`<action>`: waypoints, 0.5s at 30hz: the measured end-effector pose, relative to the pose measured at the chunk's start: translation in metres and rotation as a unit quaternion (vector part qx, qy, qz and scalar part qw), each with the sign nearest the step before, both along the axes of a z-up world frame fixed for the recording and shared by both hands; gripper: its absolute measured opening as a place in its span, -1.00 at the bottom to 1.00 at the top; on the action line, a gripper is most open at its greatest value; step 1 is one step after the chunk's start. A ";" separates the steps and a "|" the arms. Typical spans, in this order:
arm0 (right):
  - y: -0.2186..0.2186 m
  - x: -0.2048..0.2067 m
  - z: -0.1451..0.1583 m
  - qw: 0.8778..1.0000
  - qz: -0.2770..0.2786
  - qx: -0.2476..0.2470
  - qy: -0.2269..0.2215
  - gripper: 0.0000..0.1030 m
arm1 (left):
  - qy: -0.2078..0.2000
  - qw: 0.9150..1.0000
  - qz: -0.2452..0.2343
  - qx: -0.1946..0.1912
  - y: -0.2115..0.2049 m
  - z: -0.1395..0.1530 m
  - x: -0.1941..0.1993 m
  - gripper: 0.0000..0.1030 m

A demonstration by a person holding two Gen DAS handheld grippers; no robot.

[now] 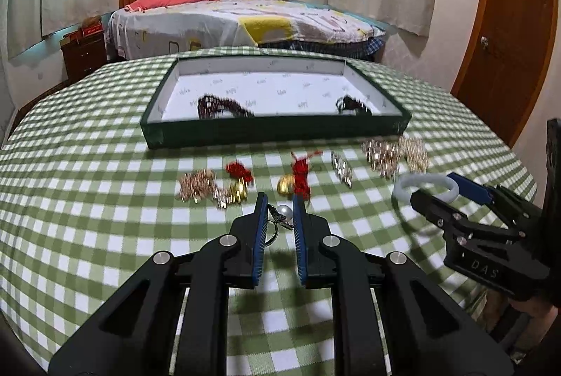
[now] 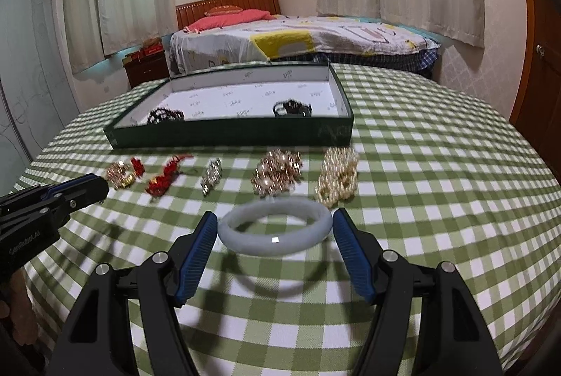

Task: Organize jewelry
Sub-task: 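Lift both items into the green box and open both grippers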

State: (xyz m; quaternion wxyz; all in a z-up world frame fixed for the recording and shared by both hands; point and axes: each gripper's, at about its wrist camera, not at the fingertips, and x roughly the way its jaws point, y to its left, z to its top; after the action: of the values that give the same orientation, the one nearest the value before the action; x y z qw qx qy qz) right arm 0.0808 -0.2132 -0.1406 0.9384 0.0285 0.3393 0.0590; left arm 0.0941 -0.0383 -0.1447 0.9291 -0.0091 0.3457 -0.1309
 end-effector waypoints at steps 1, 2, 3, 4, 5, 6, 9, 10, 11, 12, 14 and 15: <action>0.000 0.001 0.003 1.000 0.000 0.001 -0.003 0.29 | -0.003 1.000 0.001 -0.002 0.000 0.003 0.002 -0.72; 0.000 0.002 0.007 1.000 0.000 0.002 -0.007 0.28 | -0.007 1.000 0.002 -0.005 0.001 0.008 0.004 -0.72; 0.001 0.004 0.011 1.000 0.001 0.003 -0.010 0.28 | -0.010 1.000 0.001 -0.009 0.001 0.012 0.007 -0.72; 0.001 0.007 0.014 1.000 0.001 0.003 -0.014 0.28 | -0.014 1.000 0.001 -0.012 0.001 0.016 0.011 -0.72; 0.002 0.010 0.019 1.000 0.002 0.002 -0.020 0.28 | -0.016 1.000 0.001 -0.014 0.000 0.019 0.015 -0.72; 0.003 0.013 0.023 1.000 0.003 0.001 -0.023 0.28 | -0.018 1.000 0.001 -0.017 -0.001 0.022 0.019 -0.72; 0.005 0.028 0.034 0.999 0.004 0.001 -0.036 0.28 | -0.024 0.999 0.003 -0.029 -0.002 0.032 0.035 -0.72; 0.006 0.033 0.038 0.999 0.005 0.001 -0.039 0.28 | -0.028 0.999 0.003 -0.034 -0.002 0.036 0.041 -0.72; 0.007 0.039 0.042 0.999 0.006 0.002 -0.043 0.28 | -0.032 0.999 0.004 -0.035 -0.002 0.039 0.046 -0.72; 0.008 0.045 0.044 0.999 0.007 0.004 -0.047 0.28 | -0.039 0.999 0.006 -0.036 -0.004 0.044 0.053 -0.72; 0.010 0.054 0.049 0.999 0.010 0.007 -0.052 0.28 | -0.049 0.998 0.008 -0.039 -0.005 0.050 0.066 -0.72; 0.013 0.062 0.051 0.998 0.013 0.007 -0.055 0.28 | -0.052 0.998 0.009 -0.041 -0.006 0.053 0.075 -0.72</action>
State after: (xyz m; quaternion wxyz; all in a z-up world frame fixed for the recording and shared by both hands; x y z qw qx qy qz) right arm 0.1431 -0.2005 -0.0897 0.9545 0.0276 0.2873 0.0747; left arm 0.1686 -0.0439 -0.0916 0.9458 -0.0441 0.2913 -0.1366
